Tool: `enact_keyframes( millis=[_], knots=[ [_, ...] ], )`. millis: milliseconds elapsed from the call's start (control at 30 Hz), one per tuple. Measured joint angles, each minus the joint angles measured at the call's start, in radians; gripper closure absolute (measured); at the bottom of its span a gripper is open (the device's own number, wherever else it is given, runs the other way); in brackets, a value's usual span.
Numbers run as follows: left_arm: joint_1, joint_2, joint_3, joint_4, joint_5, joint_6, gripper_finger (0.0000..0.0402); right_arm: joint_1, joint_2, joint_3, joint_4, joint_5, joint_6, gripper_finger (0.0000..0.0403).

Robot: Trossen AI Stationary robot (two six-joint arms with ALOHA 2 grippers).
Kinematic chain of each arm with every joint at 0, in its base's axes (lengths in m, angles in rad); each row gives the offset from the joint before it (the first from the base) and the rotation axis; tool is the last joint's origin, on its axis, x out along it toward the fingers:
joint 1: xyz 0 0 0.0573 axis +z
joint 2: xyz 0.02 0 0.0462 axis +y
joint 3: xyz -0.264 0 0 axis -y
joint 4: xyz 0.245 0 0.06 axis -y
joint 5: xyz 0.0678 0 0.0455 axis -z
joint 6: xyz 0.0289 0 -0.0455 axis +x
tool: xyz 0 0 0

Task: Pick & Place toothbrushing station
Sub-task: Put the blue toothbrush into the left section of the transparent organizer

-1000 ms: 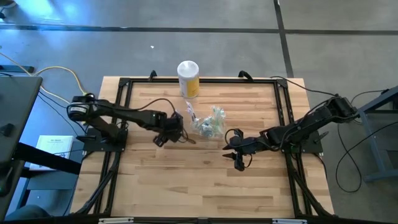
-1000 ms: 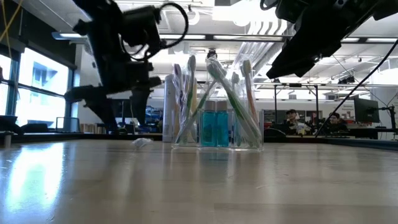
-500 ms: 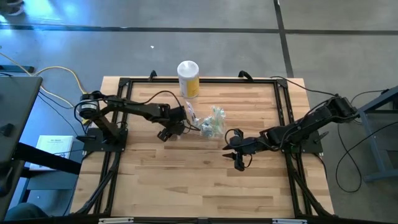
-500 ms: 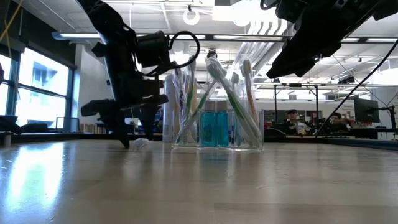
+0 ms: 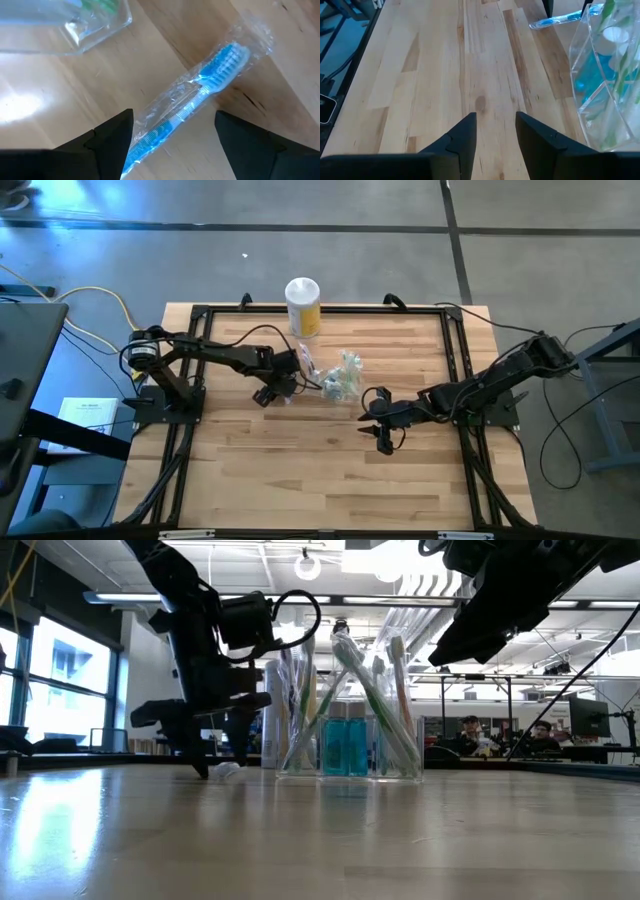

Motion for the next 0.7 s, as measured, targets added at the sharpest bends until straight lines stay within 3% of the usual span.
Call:
enact_keyframes(
  millis=[367, 500, 700],
  knots=[
    [0.000, 0.022, 0.001, -0.061, 0.015, 0.012, 0.0136, 0.000, 0.000, 0.000, 0.000, 0.003, -0.002, 0.0275],
    [0.000, 0.041, 0.001, -0.075, 0.022, -0.017, 0.0189, 0.000, 0.000, 0.000, 0.002, 0.004, -0.003, 0.0275],
    [-0.002, 0.073, 0.002, -0.104, 0.029, -0.035, 0.0302, 0.000, 0.000, 0.000, 0.003, 0.004, -0.010, 0.0275]
  ],
)
